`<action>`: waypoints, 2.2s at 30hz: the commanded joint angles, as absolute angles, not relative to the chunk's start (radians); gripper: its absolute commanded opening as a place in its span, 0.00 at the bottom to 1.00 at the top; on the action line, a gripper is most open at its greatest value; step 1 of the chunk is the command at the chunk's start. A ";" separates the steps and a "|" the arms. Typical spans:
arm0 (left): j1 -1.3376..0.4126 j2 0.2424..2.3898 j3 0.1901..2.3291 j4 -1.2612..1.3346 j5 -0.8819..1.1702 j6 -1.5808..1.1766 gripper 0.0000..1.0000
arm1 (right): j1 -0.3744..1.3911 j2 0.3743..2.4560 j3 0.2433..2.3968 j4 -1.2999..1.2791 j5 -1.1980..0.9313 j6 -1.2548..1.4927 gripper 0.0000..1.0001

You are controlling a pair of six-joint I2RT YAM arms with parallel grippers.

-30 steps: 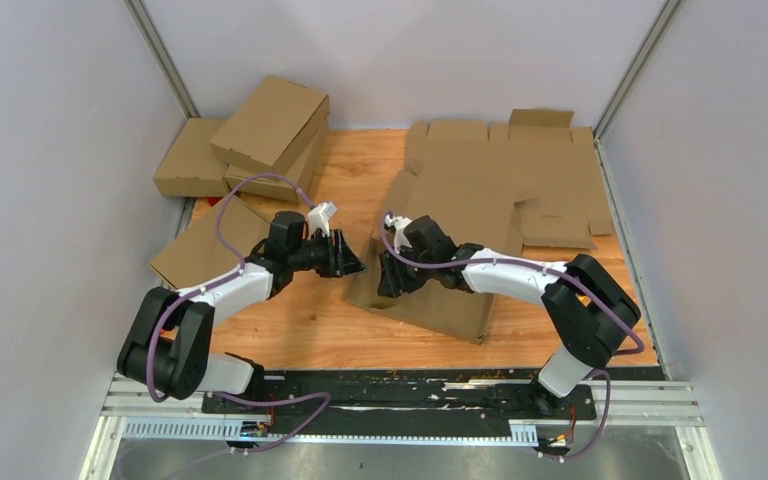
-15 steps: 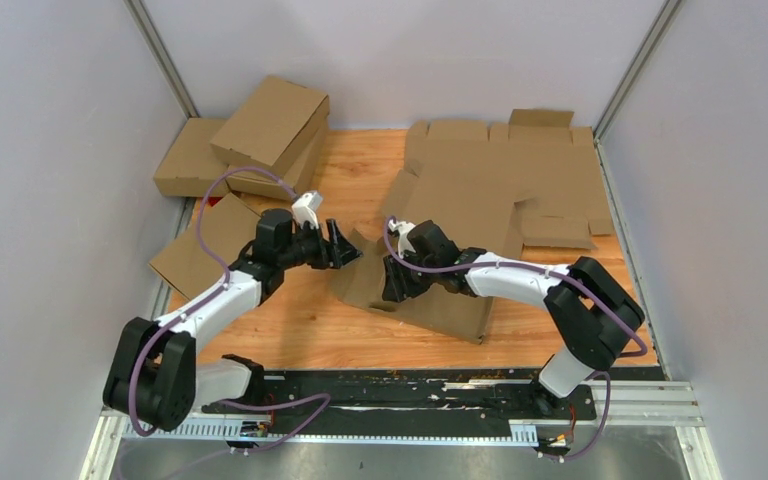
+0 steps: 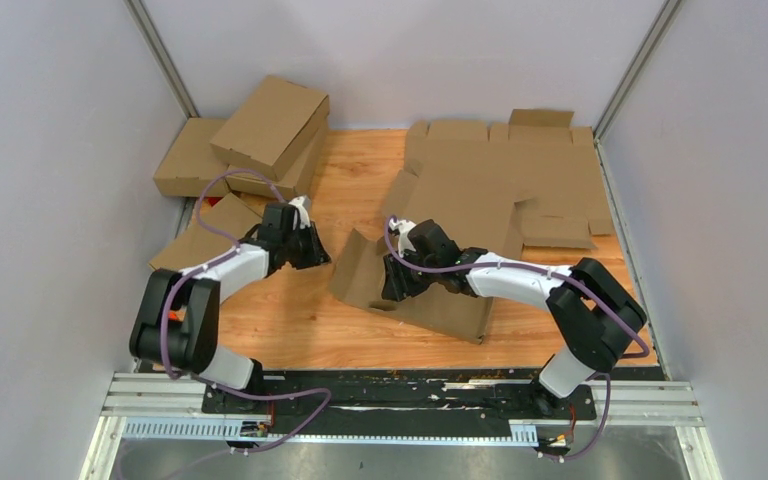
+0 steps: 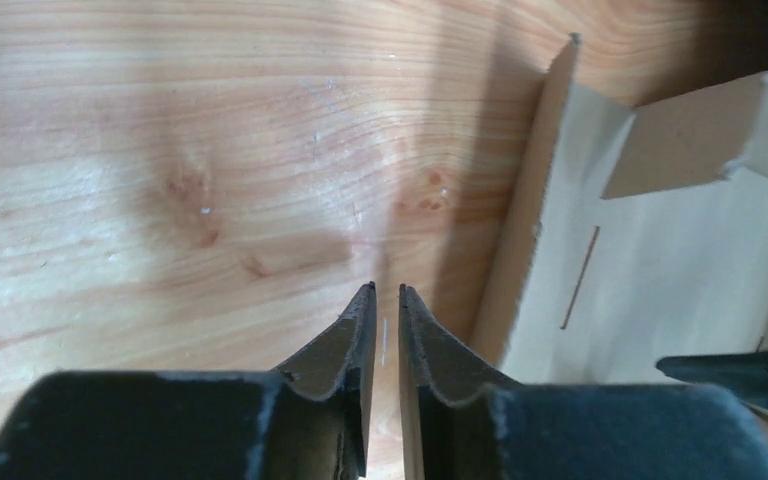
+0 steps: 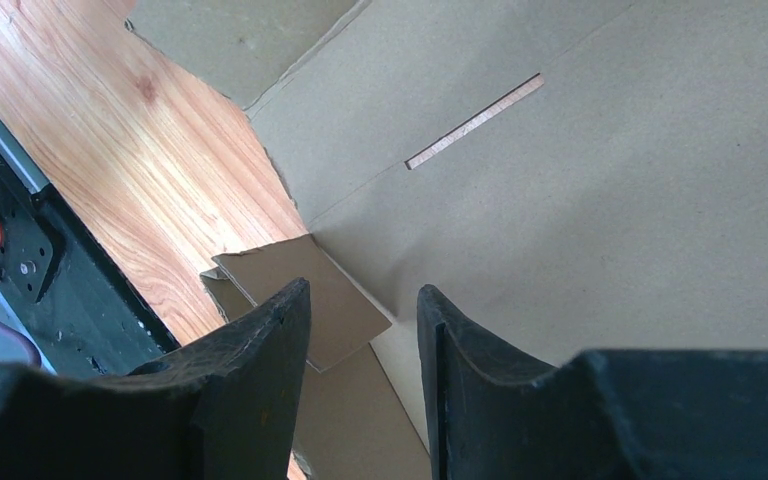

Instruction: Fold the paper box

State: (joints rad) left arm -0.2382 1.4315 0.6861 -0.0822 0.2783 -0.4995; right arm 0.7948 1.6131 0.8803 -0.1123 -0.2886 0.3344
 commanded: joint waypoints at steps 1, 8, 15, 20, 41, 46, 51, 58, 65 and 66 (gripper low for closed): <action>-0.281 1.564 0.784 -0.170 0.305 -0.425 0.16 | 0.790 1.567 0.873 -0.074 -0.285 0.320 0.44; -0.305 1.644 0.714 0.097 0.646 -0.555 0.09 | 0.790 1.564 0.866 -0.072 -0.285 0.321 0.43; -0.284 1.609 0.548 0.657 0.792 -0.830 0.08 | 0.790 1.497 0.785 -0.031 -0.279 0.360 0.43; -0.332 1.666 0.495 0.861 0.781 -0.897 0.04 | 0.787 1.480 0.773 -0.049 -0.267 0.358 0.48; -0.440 1.660 0.590 0.550 0.690 -0.704 0.27 | 0.545 1.288 0.634 -0.199 -0.161 0.400 0.49; -0.486 1.610 0.652 0.307 0.566 -0.586 0.42 | 0.544 1.390 0.638 -0.165 -0.172 0.394 0.48; -0.516 1.566 0.687 0.213 0.502 -0.550 0.57 | 0.546 1.434 0.635 -0.140 -0.179 0.399 0.47; -0.536 1.580 0.684 0.313 0.569 -0.633 0.63 | 0.546 1.456 0.625 -0.114 -0.190 0.402 0.47; -0.535 1.599 0.668 0.412 0.584 -0.704 0.67 | 0.548 1.450 0.620 -0.105 -0.193 0.404 0.47; -0.534 1.601 0.663 0.430 0.587 -0.718 0.68 | 0.548 1.450 0.620 -0.105 -0.192 0.403 0.47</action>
State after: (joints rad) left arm -0.5289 1.5932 0.6643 0.3183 0.5541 -0.6575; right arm 0.5419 1.4345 0.6346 -0.1299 -0.1848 0.3912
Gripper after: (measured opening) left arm 0.667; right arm 0.472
